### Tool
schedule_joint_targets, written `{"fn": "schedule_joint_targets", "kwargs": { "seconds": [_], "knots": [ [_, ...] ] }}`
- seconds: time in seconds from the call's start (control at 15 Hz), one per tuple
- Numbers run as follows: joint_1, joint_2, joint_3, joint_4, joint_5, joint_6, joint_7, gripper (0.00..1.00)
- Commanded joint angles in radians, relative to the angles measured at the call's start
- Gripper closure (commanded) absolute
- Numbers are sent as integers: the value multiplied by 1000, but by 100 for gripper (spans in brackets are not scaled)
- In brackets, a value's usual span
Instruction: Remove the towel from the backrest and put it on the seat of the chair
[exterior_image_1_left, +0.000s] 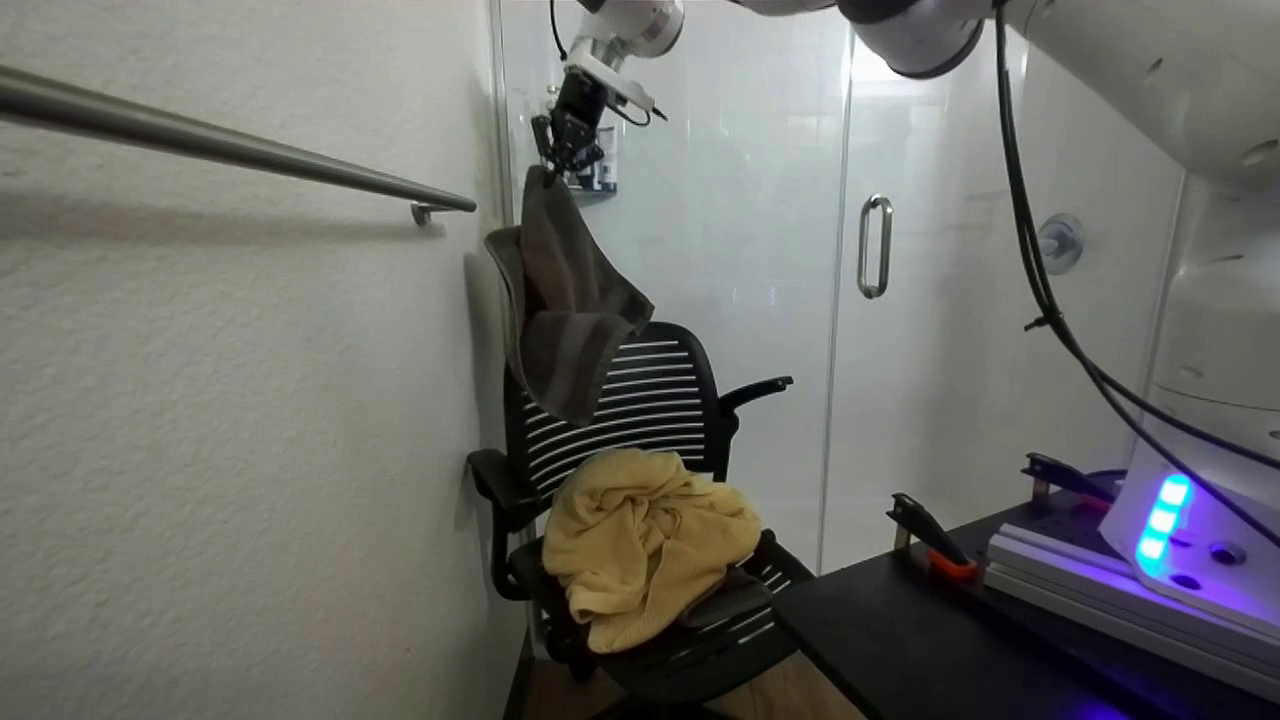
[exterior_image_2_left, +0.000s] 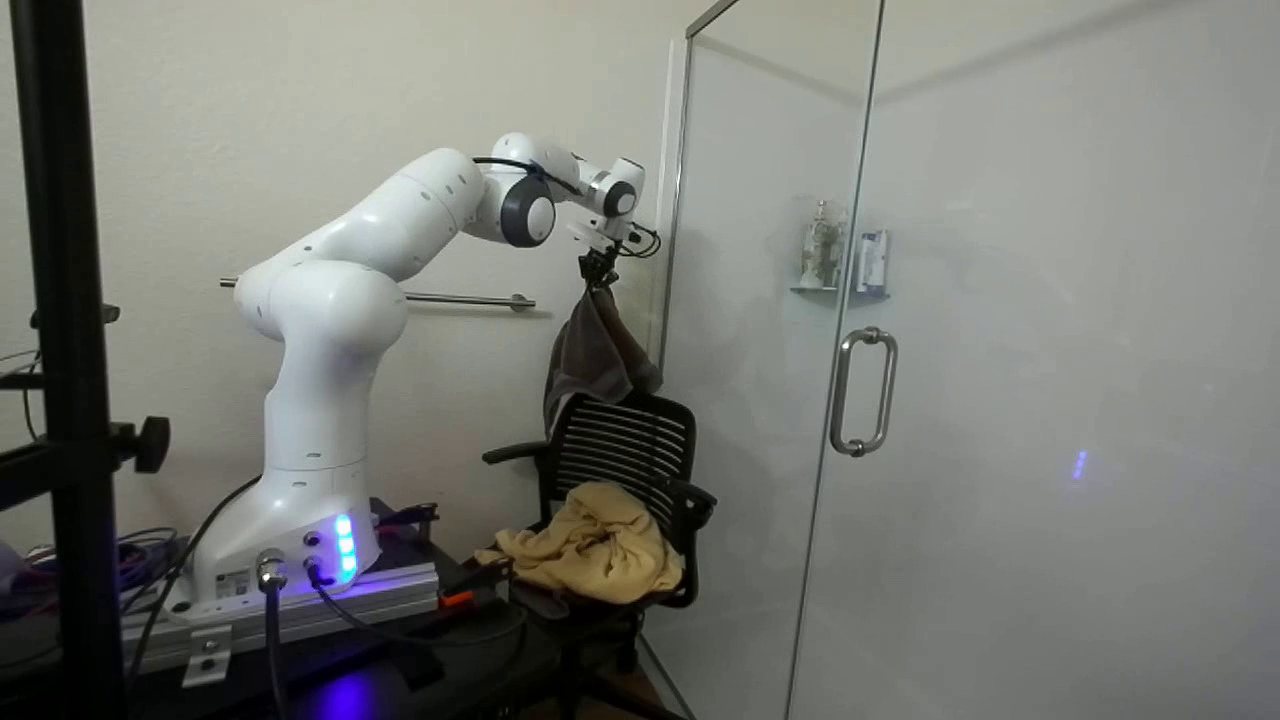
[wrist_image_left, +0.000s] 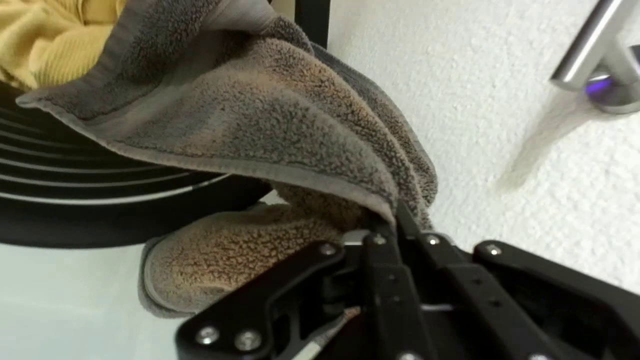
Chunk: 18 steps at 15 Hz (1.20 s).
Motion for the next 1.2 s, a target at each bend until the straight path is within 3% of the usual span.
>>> {"fn": "schedule_joint_targets", "kwargs": {
  "seconds": [0.0, 0.53, 0.8, 1.13],
  "knots": [
    [25, -179, -7, -191, 16, -71, 220, 98],
    [77, -478, -9, -551, 55, -94, 728, 98],
    [67, -591, -19, -755, 112, -75, 906, 98],
    [54, -695, -77, -1015, 101, -34, 1082, 98]
  ]
}}
